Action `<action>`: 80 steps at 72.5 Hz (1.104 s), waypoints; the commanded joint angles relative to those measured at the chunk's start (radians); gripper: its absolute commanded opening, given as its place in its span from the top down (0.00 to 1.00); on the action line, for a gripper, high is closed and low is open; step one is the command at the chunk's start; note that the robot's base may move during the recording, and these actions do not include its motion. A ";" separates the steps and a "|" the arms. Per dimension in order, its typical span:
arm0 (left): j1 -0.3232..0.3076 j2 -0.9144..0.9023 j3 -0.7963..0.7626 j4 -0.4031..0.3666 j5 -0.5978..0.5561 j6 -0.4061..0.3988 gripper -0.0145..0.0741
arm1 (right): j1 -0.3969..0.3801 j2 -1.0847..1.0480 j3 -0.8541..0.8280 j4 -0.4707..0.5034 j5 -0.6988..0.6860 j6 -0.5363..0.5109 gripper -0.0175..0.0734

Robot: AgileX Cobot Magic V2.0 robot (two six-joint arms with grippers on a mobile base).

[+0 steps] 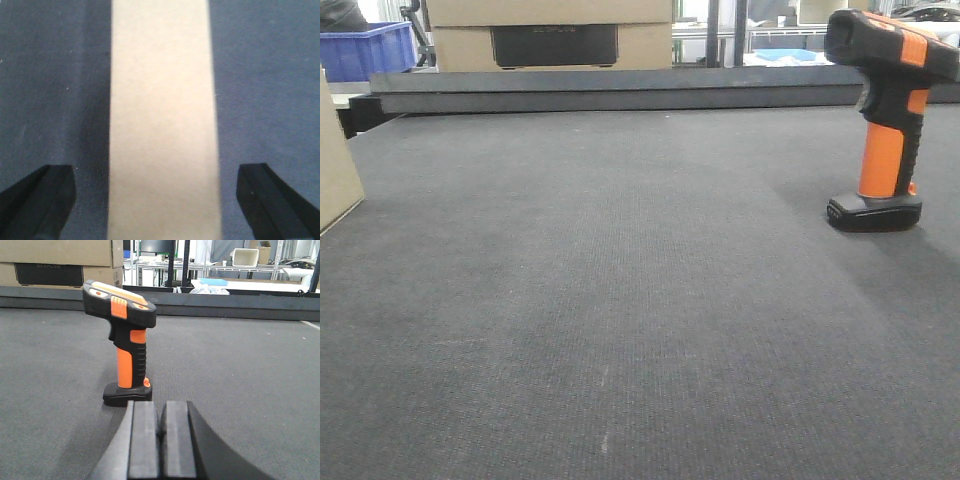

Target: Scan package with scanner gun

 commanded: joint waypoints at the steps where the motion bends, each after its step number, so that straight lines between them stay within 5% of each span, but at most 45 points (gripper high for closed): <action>1: 0.005 0.012 -0.007 -0.013 0.007 -0.017 0.21 | -0.003 -0.003 0.000 0.003 -0.019 -0.004 0.99; 50: 0.000 0.025 0.054 0.000 -0.002 -0.017 0.23 | -0.003 -0.003 0.000 0.003 -0.019 -0.004 0.99; 71: -0.021 0.035 0.054 0.005 -0.001 -0.017 0.34 | -0.003 -0.003 0.000 0.003 -0.019 -0.004 0.99; 80: -0.057 0.035 0.054 0.012 -0.001 -0.017 0.54 | -0.003 -0.003 0.000 0.003 -0.019 -0.004 0.99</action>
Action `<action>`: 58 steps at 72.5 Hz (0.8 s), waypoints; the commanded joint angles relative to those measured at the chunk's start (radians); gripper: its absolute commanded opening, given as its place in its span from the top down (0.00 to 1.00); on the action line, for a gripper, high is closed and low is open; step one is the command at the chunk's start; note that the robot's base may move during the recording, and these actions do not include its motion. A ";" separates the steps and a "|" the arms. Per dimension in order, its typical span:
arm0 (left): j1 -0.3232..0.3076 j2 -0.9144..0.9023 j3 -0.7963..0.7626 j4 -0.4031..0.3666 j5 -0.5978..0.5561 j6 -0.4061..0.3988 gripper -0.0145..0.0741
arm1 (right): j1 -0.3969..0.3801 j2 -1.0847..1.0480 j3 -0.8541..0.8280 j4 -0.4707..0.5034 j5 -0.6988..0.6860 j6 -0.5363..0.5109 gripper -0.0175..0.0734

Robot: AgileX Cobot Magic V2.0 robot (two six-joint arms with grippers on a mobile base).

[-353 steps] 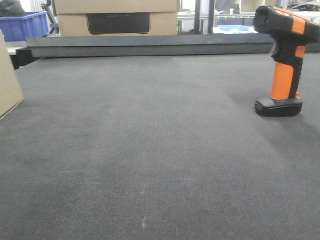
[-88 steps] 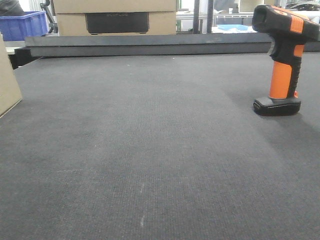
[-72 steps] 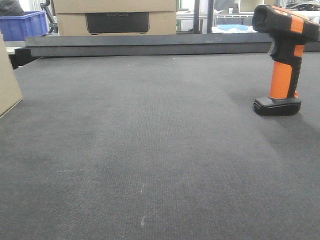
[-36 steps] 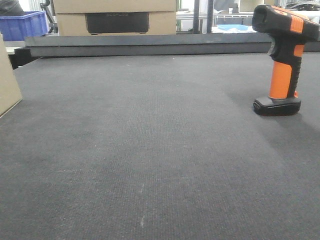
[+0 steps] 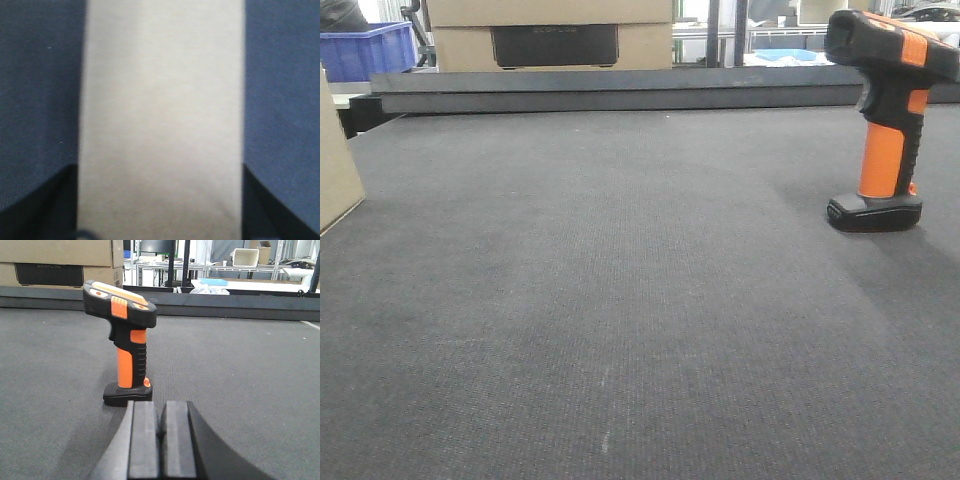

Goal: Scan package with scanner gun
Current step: 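Close the left gripper on the small cardboard box, then lift and tilt the box upward with the left gripper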

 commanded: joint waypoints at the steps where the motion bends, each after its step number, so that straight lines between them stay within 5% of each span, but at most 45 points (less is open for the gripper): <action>1: -0.024 -0.002 0.001 0.000 -0.009 -0.004 0.58 | -0.003 -0.003 0.000 0.003 -0.019 -0.004 0.99; 10: -0.060 -0.002 0.001 0.002 -0.009 -0.004 0.97 | -0.003 -0.003 0.000 0.003 -0.019 -0.004 0.99; 21: -0.081 -0.002 -0.019 -0.003 0.018 -0.004 0.96 | -0.003 -0.003 0.000 0.003 -0.019 -0.004 0.99; 33: -0.084 -0.029 -0.069 -0.126 0.051 -0.014 0.96 | -0.003 -0.003 0.000 0.003 -0.019 -0.004 0.99; 40: -0.094 -0.059 -0.079 -0.208 0.036 -0.066 0.96 | -0.003 -0.003 0.000 0.003 -0.019 -0.004 0.99; 58: -0.237 -0.069 -0.079 -0.213 -0.070 -0.241 0.96 | -0.003 -0.003 0.000 0.003 -0.019 -0.004 0.99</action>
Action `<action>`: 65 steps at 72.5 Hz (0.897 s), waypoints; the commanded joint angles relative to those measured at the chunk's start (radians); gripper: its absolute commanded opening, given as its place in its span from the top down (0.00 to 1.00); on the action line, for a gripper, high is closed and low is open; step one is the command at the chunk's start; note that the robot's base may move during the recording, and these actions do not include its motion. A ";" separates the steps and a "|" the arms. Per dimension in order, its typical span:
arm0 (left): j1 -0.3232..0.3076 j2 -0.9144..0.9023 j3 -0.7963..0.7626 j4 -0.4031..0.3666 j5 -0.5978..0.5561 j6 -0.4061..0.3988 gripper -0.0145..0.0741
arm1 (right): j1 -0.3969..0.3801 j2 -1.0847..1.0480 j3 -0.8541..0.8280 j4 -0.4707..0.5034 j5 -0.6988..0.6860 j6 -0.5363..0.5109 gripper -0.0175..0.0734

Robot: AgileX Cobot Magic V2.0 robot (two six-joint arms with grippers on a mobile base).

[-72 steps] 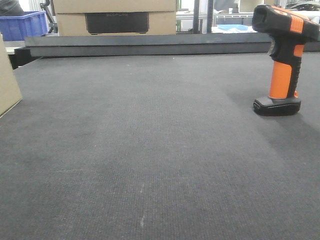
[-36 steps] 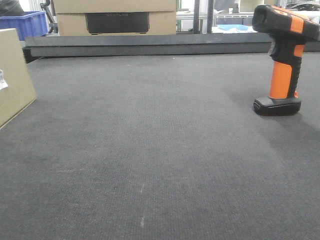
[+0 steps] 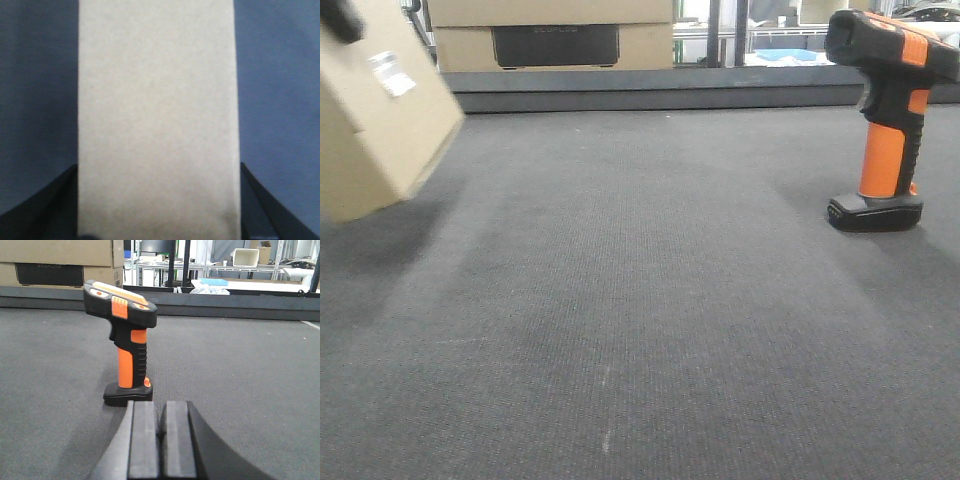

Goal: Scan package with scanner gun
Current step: 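Lift and tilt the box upward with the left gripper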

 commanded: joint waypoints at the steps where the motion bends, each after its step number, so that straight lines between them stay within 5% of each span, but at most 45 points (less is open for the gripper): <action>1: -0.068 -0.007 -0.009 -0.023 -0.061 -0.067 0.96 | -0.003 -0.003 0.000 0.003 -0.019 -0.004 0.99; 13: -0.188 0.018 -0.009 -0.014 -0.154 -0.170 0.96 | -0.003 -0.003 0.000 0.003 -0.019 -0.004 0.99; 30: -0.290 0.104 -0.009 -0.014 -0.165 -0.170 0.96 | -0.003 -0.003 0.000 0.003 -0.019 -0.004 0.99; 65: -0.310 0.141 -0.010 -0.045 -0.186 -0.170 0.96 | -0.003 -0.003 0.000 0.003 -0.023 -0.004 0.99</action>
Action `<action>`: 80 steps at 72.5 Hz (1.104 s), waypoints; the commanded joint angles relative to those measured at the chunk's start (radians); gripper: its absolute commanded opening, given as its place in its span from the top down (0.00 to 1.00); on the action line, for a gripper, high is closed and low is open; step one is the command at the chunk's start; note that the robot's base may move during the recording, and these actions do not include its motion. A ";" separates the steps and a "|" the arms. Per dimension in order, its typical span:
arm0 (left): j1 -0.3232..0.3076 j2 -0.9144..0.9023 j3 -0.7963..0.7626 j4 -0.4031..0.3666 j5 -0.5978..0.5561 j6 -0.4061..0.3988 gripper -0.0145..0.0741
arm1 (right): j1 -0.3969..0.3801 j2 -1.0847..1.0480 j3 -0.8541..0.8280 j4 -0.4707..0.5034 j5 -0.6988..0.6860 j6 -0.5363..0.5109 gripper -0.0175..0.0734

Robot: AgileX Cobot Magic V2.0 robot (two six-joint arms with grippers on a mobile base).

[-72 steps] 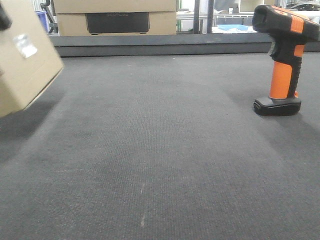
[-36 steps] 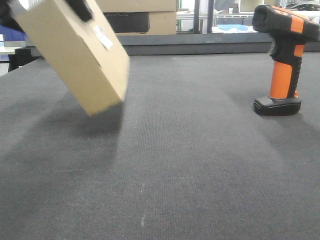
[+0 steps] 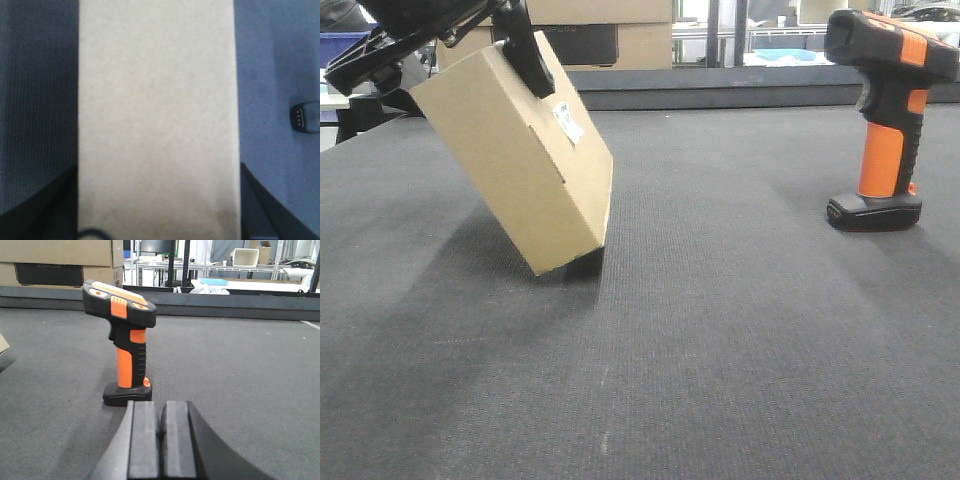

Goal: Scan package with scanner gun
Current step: 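Lift and tilt the box upward with the left gripper, then hold the box and move the right gripper to the orange scanner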

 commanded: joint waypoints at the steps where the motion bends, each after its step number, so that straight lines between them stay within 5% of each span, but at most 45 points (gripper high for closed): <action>1: -0.006 -0.008 -0.010 -0.019 -0.019 -0.007 0.96 | -0.003 -0.003 0.000 0.003 -0.031 -0.004 0.99; 31: -0.006 -0.008 -0.010 -0.020 -0.024 -0.007 0.96 | -0.003 -0.003 0.000 0.003 -0.220 -0.004 0.99; 43: -0.006 -0.008 -0.010 -0.020 -0.024 -0.007 0.96 | -0.001 0.001 -0.157 0.003 -0.013 -0.004 0.99; 61: -0.006 -0.008 -0.010 -0.020 -0.024 -0.007 0.96 | -0.001 0.229 -0.360 0.011 0.070 -0.004 0.99; 80: -0.006 -0.008 -0.010 -0.020 -0.022 -0.007 0.96 | 0.005 0.558 -0.396 0.151 -0.108 -0.004 0.99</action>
